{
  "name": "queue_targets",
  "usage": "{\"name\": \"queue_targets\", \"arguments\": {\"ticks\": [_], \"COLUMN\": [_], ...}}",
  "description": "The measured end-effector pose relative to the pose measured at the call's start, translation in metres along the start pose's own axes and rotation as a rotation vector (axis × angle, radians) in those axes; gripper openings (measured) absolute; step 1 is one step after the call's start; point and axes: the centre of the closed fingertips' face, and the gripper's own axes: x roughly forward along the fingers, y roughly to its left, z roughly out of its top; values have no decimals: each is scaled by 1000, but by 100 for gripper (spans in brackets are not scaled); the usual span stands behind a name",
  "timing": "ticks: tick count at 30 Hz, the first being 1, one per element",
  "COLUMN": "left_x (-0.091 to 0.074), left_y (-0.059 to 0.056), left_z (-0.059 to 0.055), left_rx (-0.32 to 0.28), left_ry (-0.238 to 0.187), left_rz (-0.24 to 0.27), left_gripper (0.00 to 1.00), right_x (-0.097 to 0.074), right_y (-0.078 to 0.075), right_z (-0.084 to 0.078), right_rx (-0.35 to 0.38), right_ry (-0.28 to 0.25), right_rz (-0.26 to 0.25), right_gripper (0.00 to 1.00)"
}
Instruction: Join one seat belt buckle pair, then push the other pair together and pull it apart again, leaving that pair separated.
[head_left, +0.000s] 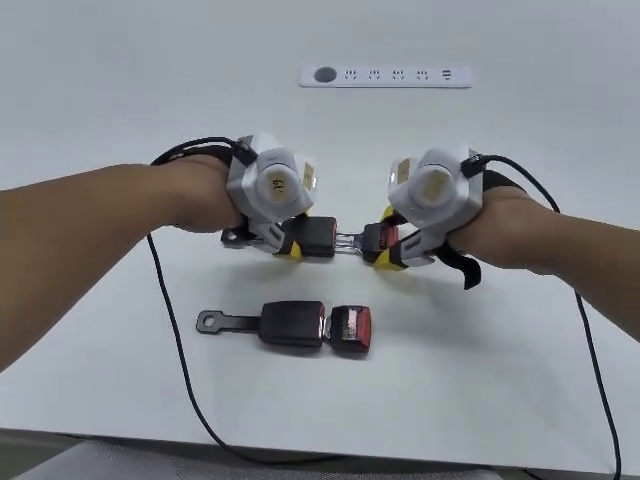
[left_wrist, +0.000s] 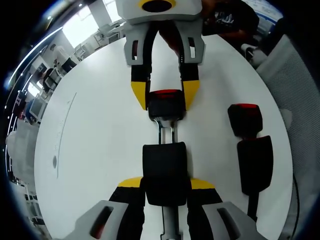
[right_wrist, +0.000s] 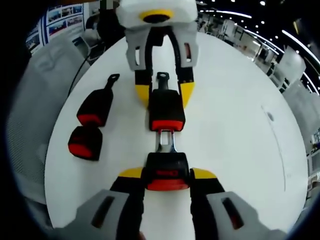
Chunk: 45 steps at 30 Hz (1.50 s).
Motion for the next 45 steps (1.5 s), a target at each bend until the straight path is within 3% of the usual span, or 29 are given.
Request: {"name": "queue_targets", "arguments": {"ticks": [8,9,12,14,24,28,34,45], "left_x": [0,0,0,0,0,1,0,0], "left_y": [0,0,0,0,1,2,2,2], "left_z": [1,1,1,1,1,1,1,0], "left_rx": [7,4,2,2,-7,-15,-25,-41], "left_ry": [4,6,-6,-10,-41,-38,-56,-71], "left_rz": [4,6,8,10,-1,-7,0,5], "left_gripper": [33,32,32,32,32,32,32,32], "right_x": [8,8,9,9,15,21,20,17], "right_y": [-3,-5,-6,-6,-6,-5,-7,-5], "right_z": [13,9,9,11,26,32,30,25], "right_rx": [-14,-13,-12,39,7,-1,2,0], "right_ry": [-35,-16,-50,-81,-100,-69,-84,-68], "right_rz": [-7,-11,3,12,32,34,51,35], "right_gripper": [35,35,34,34,34,34,34,34]}}
